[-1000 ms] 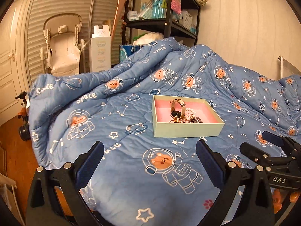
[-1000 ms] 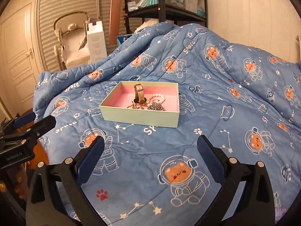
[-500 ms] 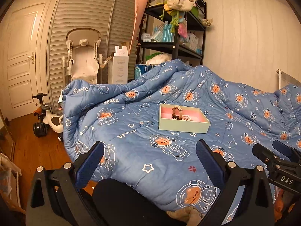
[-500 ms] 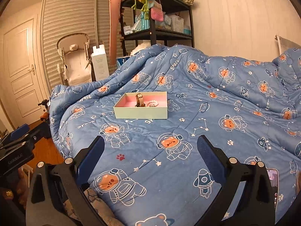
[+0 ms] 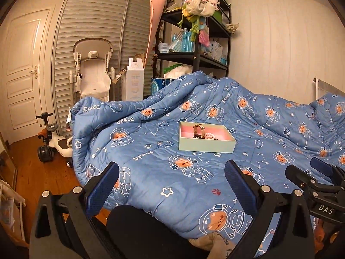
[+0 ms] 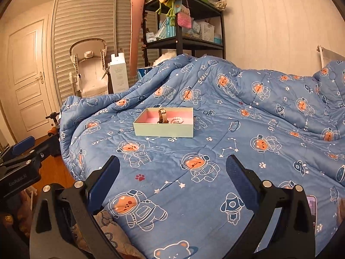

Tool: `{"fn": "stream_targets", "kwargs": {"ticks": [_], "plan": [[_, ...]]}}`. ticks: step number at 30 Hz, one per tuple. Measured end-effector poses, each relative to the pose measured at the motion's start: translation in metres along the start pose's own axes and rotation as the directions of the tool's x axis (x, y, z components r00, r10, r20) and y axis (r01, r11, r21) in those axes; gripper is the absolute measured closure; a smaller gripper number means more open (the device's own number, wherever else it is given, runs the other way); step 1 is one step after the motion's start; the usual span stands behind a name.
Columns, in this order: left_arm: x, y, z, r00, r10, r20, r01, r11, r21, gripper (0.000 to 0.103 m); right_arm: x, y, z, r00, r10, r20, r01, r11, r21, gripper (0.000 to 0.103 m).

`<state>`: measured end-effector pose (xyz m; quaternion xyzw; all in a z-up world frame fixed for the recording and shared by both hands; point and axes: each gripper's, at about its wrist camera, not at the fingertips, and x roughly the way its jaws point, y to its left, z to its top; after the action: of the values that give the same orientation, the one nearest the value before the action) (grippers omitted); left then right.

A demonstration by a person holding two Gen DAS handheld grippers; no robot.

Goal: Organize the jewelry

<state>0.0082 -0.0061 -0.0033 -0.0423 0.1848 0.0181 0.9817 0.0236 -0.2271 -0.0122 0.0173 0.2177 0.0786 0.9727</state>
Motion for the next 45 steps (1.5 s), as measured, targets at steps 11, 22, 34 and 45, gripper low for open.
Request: {"fn": "stream_targets", "kwargs": {"ticks": [11, 22, 34, 45], "plan": [[0.0004, 0.0024, -0.0013, 1.000, 0.011, -0.008, -0.011, 1.000, -0.013, 0.007, 0.0011, 0.0002, -0.0015, 1.000, -0.001, -0.006, 0.001, 1.000, 0.001, 0.006], [-0.0026, 0.0029, -0.0012, 1.000, 0.002, -0.001, -0.002, 1.000, -0.010, 0.007, -0.0012, 0.0018, -0.0026, 1.000, 0.004, 0.004, -0.004, 1.000, -0.010, 0.006], [-0.0024, 0.0033, 0.0001, 1.000, 0.007, -0.002, -0.007, 1.000, -0.009, 0.007, -0.0006, 0.0014, -0.0024, 1.000, 0.009, 0.002, -0.009, 1.000, -0.011, 0.006], [-0.0019, 0.0051, -0.0008, 1.000, 0.006, -0.006, -0.006, 1.000, -0.019, 0.007, 0.0009, 0.0021, -0.0023, 1.000, 0.012, -0.004, -0.012, 1.000, -0.015, 0.006]]}}
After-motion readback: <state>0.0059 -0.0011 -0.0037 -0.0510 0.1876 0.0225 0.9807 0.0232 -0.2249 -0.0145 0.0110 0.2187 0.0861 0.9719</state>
